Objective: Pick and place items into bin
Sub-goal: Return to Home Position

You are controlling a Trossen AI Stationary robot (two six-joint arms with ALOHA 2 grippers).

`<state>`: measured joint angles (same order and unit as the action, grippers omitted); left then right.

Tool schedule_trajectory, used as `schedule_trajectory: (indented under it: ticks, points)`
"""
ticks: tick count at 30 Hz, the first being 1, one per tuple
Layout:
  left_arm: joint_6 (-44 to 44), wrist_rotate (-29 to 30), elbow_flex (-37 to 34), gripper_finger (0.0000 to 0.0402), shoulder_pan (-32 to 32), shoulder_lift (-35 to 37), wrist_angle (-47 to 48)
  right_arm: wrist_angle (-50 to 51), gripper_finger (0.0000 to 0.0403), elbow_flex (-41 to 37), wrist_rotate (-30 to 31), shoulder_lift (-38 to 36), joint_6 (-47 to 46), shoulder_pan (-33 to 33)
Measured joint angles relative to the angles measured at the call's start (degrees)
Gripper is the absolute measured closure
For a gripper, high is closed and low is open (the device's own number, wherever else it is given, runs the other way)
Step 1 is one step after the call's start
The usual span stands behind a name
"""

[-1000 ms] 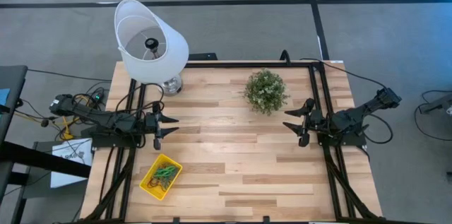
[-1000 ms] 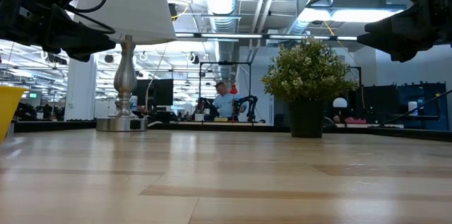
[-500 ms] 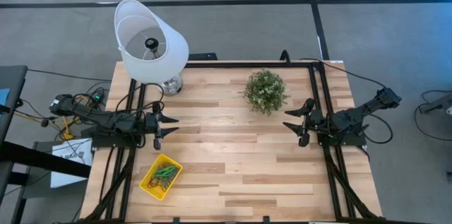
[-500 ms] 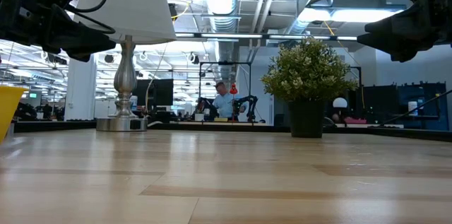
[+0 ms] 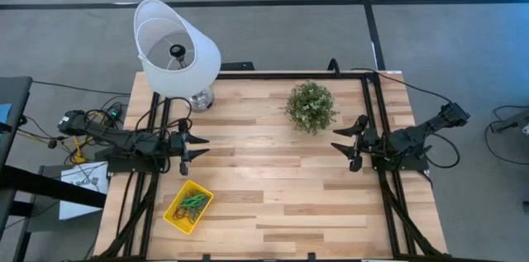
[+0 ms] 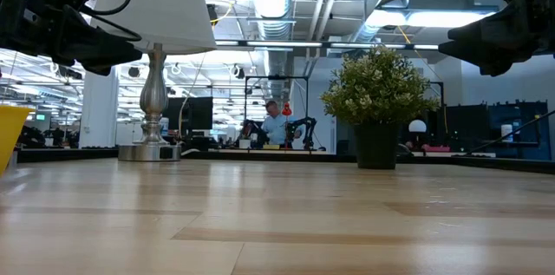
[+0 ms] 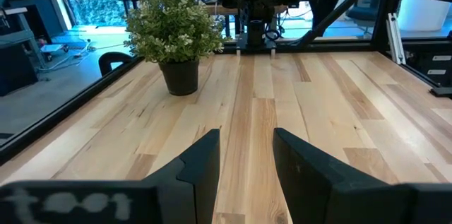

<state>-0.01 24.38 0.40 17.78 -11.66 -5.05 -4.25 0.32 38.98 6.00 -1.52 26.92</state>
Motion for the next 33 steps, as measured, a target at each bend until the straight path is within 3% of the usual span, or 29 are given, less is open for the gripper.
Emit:
schedule_trajectory:
  ticks: [33]
  points:
    - [-0.3, 0.0, 0.0, 0.0278, 0.0, 0.0, 0.0, 0.0, 0.0188, 0.0, 0.0, 0.0, 0.0, 0.0]
